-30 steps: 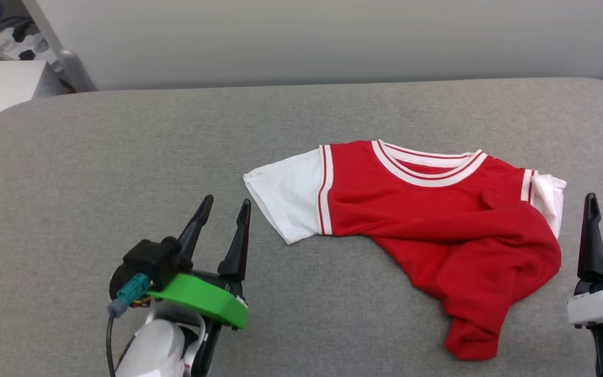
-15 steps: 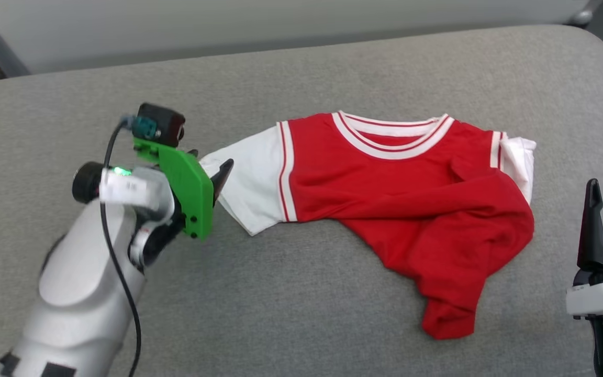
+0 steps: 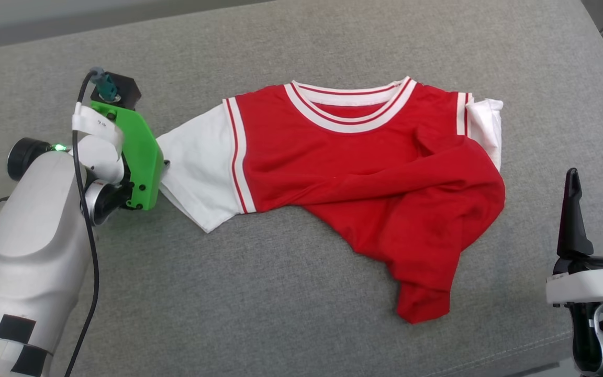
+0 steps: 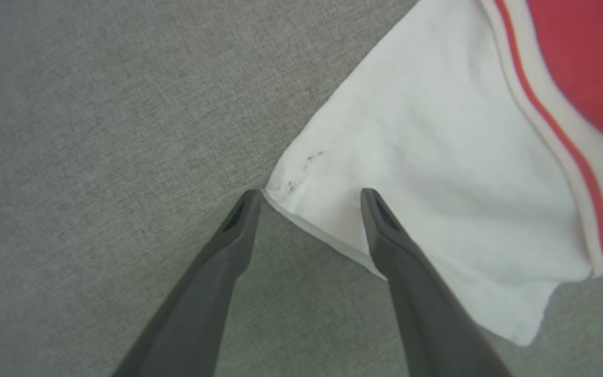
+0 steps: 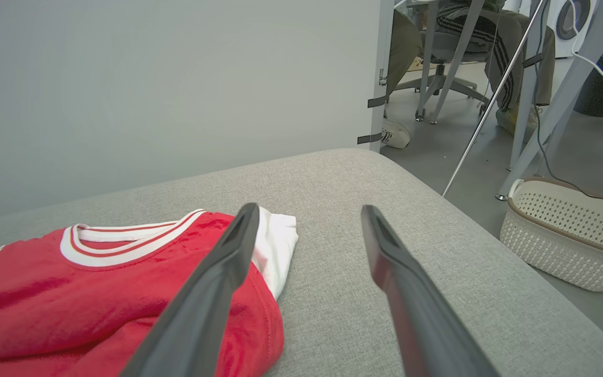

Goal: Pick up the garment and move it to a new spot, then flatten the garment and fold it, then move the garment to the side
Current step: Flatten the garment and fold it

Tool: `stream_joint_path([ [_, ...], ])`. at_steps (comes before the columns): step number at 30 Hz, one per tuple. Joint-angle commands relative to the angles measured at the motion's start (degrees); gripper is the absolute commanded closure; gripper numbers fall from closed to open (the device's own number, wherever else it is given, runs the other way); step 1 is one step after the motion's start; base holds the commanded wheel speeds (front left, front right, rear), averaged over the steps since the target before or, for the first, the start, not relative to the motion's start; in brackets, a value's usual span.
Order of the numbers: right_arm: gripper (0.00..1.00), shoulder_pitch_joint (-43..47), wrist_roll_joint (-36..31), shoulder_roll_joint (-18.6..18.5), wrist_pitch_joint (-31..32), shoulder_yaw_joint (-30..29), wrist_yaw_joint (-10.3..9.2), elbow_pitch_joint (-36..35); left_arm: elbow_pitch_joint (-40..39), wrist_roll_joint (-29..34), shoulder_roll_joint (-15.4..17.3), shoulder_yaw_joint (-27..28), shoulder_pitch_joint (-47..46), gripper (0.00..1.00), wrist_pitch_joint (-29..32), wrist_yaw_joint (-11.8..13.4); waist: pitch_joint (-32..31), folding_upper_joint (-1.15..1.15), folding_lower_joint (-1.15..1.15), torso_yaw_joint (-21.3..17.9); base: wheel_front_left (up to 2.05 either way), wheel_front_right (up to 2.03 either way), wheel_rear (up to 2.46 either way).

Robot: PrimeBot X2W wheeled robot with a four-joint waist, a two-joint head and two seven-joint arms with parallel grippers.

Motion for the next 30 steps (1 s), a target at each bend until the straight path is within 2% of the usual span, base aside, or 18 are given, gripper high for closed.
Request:
stream_joint_path([
  [1,0.00,-1.1,-0.4,0.4,-0.5,0.4,-0.05,0.5,0.9,0.5,0.5,-0.1,-1.1,0.00,-0.1,0.3,1.2,0.00,0.00,-1.1,0.00,0.00,0.00],
  [5,0.00,-1.8,-0.4,0.6,-1.1,1.3,-0.05,1.3,3.6,0.6,0.9,0.1,-1.4,0.00,-1.1,0.6,1.8,0.00,0.00,-1.9,0.00,0.00,0.00],
  [9,0.00,-1.6,-0.4,0.6,-1.5,1.1,-0.05,1.8,6.5,-1.4,-0.1,0.7,-1.0,0.00,0.1,0.8,2.0,0.00,0.00,-2.0,0.00,0.00,0.00],
  [10,0.00,-1.6,-0.5,0.6,-1.5,0.9,-0.05,1.9,7.2,-2.0,-0.5,0.5,-0.6,0.79,1.1,0.7,1.9,0.00,0.00,-1.9,0.00,0.00,0.00],
  [11,0.00,-1.5,-0.6,0.6,-1.5,0.8,-0.05,2.0,7.5,-2.7,-0.8,0.4,-0.2,1.00,1.7,0.6,1.8,0.00,0.00,-1.8,0.00,0.00,0.00],
  [13,0.00,-1.5,-0.8,0.5,-1.3,0.5,-0.05,2.2,7.8,-4.2,-1.4,1.2,0.4,1.00,1.4,0.7,1.2,0.00,0.00,-1.4,0.00,0.00,0.00],
  [16,0.00,-1.4,-1.0,-0.1,-0.5,0.1,-0.05,2.4,6.5,-6.0,-1.6,4.0,1.3,1.00,-3.0,1.8,-0.1,0.00,0.00,-0.4,0.00,0.00,0.00],
  [21,0.00,-0.8,-1.2,-1.9,1.8,-0.2,-0.05,2.4,3.5,-7.2,-0.7,5.8,3.6,1.00,-6.6,2.1,-2.3,0.00,0.00,2.1,0.00,0.00,0.00],
  [28,0.00,-0.8,-1.8,-4.0,8.2,-1.0,-0.05,2.6,-4.9,-9.3,0.8,7.9,9.5,1.00,-7.8,3.6,-4.8,0.00,0.00,6.0,0.00,0.00,0.00],
  [30,0.00,-1.0,-2.2,-4.8,11.0,-1.3,-0.05,3.0,-8.6,-9.8,0.6,8.3,12.0,1.00,-7.7,5.0,-5.4,0.00,0.00,7.0,0.00,0.00,0.00],
])
